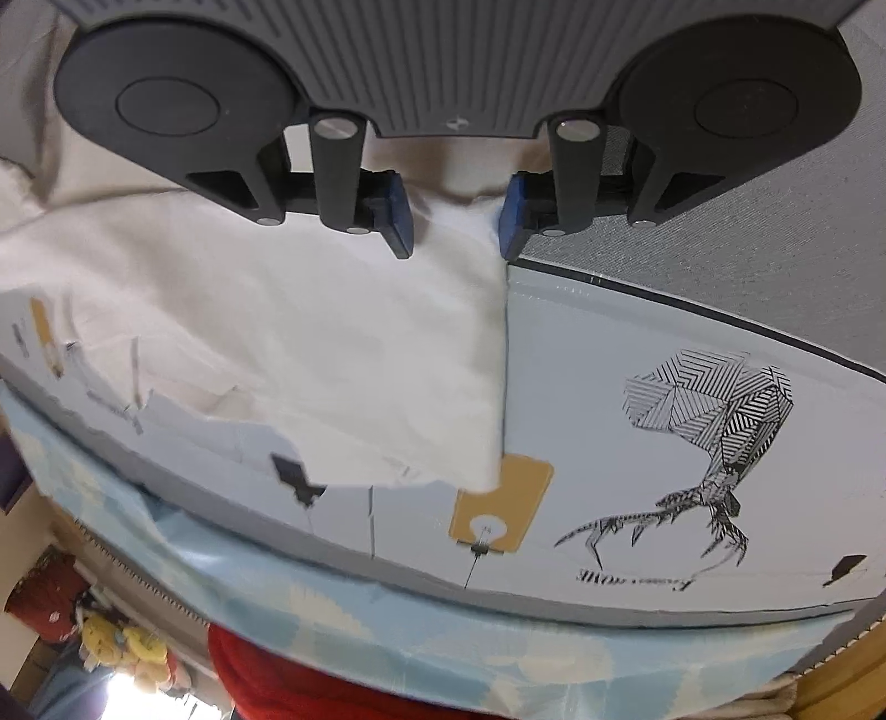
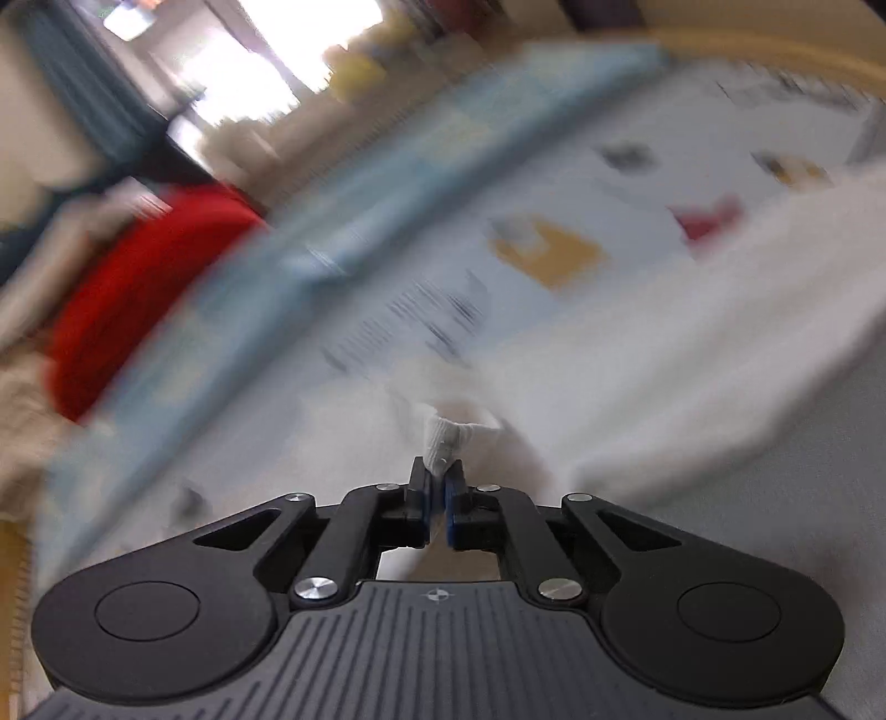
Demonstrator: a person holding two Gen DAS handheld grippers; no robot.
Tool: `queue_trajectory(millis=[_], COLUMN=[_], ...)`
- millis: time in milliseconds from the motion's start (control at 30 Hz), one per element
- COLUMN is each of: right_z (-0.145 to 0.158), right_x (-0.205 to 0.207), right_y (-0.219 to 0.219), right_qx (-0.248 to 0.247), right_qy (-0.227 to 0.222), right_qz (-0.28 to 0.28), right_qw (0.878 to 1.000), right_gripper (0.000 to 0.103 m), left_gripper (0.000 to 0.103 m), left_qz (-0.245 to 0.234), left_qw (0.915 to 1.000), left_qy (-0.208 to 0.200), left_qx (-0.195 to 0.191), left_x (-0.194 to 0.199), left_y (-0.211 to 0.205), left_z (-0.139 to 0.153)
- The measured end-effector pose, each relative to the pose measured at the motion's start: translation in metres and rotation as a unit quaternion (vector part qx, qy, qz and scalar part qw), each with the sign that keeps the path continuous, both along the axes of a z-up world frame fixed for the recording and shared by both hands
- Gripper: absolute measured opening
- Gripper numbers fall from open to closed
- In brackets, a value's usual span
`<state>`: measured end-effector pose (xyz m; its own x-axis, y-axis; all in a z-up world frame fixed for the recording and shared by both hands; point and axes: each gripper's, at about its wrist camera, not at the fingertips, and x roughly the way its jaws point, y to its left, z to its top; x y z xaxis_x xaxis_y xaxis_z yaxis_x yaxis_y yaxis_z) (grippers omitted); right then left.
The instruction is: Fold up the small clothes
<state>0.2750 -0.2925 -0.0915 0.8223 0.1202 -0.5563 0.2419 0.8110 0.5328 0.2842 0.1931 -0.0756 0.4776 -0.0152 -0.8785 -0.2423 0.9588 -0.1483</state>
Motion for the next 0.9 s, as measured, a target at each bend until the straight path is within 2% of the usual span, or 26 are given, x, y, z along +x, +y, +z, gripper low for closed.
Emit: queue_trajectory(millis=[67, 100, 133, 167, 200, 233, 267, 300, 333, 367, 433, 467, 533, 600, 667, 700, 733, 800, 900], right_z=[0.021, 0.025, 0.022, 0.014, 0.000, -0.019, -0.034, -0.043, -0.042, -0.034, -0.015, -0.008, -0.003, -0.011, -0.029, -0.038, -0.041, -0.035, -0.017], right_x=[-0.014, -0.021, -0.022, -0.019, -0.012, -0.004, 0.000, 0.000, 0.000, 0.000, -0.003, -0.005, -0.005, 0.002, 0.013, 0.016, 0.015, 0.012, 0.011], right_y=[0.005, 0.007, 0.007, 0.004, 0.001, -0.007, -0.016, -0.024, -0.027, -0.025, -0.013, -0.009, -0.011, -0.016, -0.019, -0.019, -0.023, -0.035, -0.049], right_qx=[0.003, -0.006, -0.013, -0.026, -0.044, -0.049, -0.032, -0.011, -0.011, -0.036, -0.097, -0.111, -0.088, -0.051, -0.039, -0.057, -0.058, -0.033, -0.080], right_qy=[-0.091, -0.113, -0.099, -0.056, 0.008, 0.089, 0.135, 0.156, 0.160, 0.145, 0.094, 0.073, 0.049, 0.058, 0.122, 0.163, 0.175, 0.162, 0.132], right_qz=[0.028, 0.030, 0.017, -0.003, -0.027, -0.048, -0.061, -0.074, -0.081, -0.080, -0.079, -0.079, -0.072, -0.043, -0.006, -0.005, -0.013, -0.026, -0.052], right_qw=[0.995, 0.993, 0.995, 0.998, 0.999, 0.994, 0.988, 0.985, 0.984, 0.986, 0.988, 0.988, 0.992, 0.996, 0.992, 0.985, 0.983, 0.986, 0.987], right_gripper=[0.004, 0.004, 0.004, 0.004, 0.006, 0.006, 0.006, 0.013, 0.017, 0.018, 0.018, 0.018, 0.018, 0.019, 0.020, 0.018, 0.014, 0.016, 0.028], left_gripper=[0.038, 0.046, 0.052, 0.054, 0.054, 0.054, 0.054, 0.054, 0.054, 0.053, 0.052, 0.052, 0.052, 0.052, 0.052, 0.052, 0.052, 0.052, 0.052], left_qz=[-0.004, -0.006, -0.008, -0.009, -0.012, -0.014, -0.014, -0.015, -0.016, -0.018, -0.016, -0.015, -0.018, -0.019, -0.019, -0.024, -0.027, -0.029, -0.031], left_qw=[0.9992, 0.9973, 0.9966, 0.9958, 0.9951, 0.9946, 0.9942, 0.9938, 0.9935, 0.9935, 0.9955, 0.9969, 0.9984, 0.9985, 0.9963, 0.9942, 0.9929, 0.9933, 0.9963], left_qy=[0.032, 0.056, 0.061, 0.065, 0.071, 0.076, 0.080, 0.082, 0.082, 0.079, 0.059, 0.046, 0.032, 0.038, 0.068, 0.084, 0.089, 0.077, 0.042], left_qx=[0.026, 0.047, 0.056, 0.063, 0.067, 0.069, 0.071, 0.073, 0.076, 0.079, 0.072, 0.062, 0.044, 0.034, 0.048, 0.062, 0.074, 0.081, 0.068], left_x=[0.003, 0.003, 0.002, 0.001, 0.000, -0.002, -0.003, -0.004, -0.006, -0.006, -0.007, -0.007, -0.007, -0.006, -0.005, -0.005, -0.006, -0.007, -0.009], left_y=[0.000, 0.000, 0.001, 0.002, 0.003, 0.004, 0.004, 0.005, 0.003, 0.002, 0.000, 0.000, -0.003, -0.004, -0.005, -0.008, -0.010, -0.014, -0.024], left_z=[-0.012, -0.019, -0.021, -0.019, -0.017, -0.016, -0.015, -0.013, -0.012, -0.009, 0.000, 0.004, 0.010, 0.007, -0.004, -0.008, -0.010, -0.001, 0.020])
